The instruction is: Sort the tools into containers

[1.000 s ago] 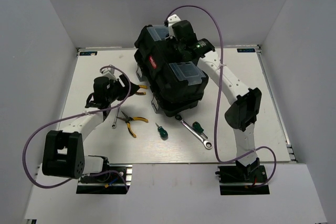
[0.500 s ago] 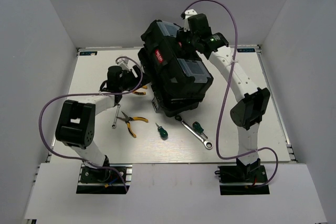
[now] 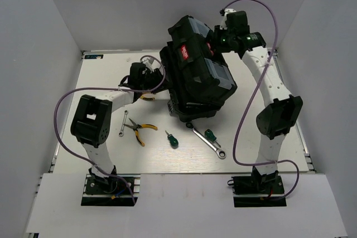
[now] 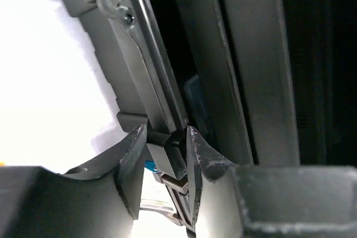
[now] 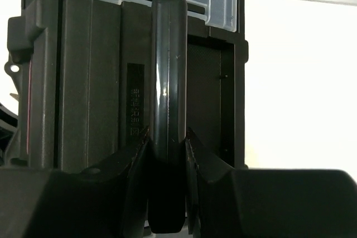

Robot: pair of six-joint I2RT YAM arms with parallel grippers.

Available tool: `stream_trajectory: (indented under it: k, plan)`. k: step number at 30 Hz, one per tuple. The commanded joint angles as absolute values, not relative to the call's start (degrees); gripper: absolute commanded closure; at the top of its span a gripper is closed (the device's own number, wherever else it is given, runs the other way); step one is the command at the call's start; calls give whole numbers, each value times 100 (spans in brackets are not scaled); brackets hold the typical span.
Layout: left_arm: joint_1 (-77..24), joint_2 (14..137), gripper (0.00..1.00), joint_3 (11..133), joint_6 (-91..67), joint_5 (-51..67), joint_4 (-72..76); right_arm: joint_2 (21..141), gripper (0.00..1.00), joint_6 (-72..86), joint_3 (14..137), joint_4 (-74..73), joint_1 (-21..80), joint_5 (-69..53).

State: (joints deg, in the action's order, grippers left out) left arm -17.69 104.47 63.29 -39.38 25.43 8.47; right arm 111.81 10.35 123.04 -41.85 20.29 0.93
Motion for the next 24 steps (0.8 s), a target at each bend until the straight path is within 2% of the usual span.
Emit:
stream_trajectory:
  k: [1,4,12,18,24]
  plan:
    - [-1740,10625,68,6818,-3568,2242,71,10029,100,1125,12209,-2857,1311,423]
    - [-1740,10801,72,7232,-3419,2180,-289,9792,100,1195,11594,-2699,1029,186]
    - [-1740,11196,72,7848,-3138,1916,-834,9019,100,1082,9944,-2172,255,-36]
    - [-1740,11417,72,7989,-3085,1916,-888,8991,100,485,9431,-2127,-245,570]
    - [-1688,11470,72,7989,-3033,1916,-940,9404,100,18,9597,-2557,-518,1203]
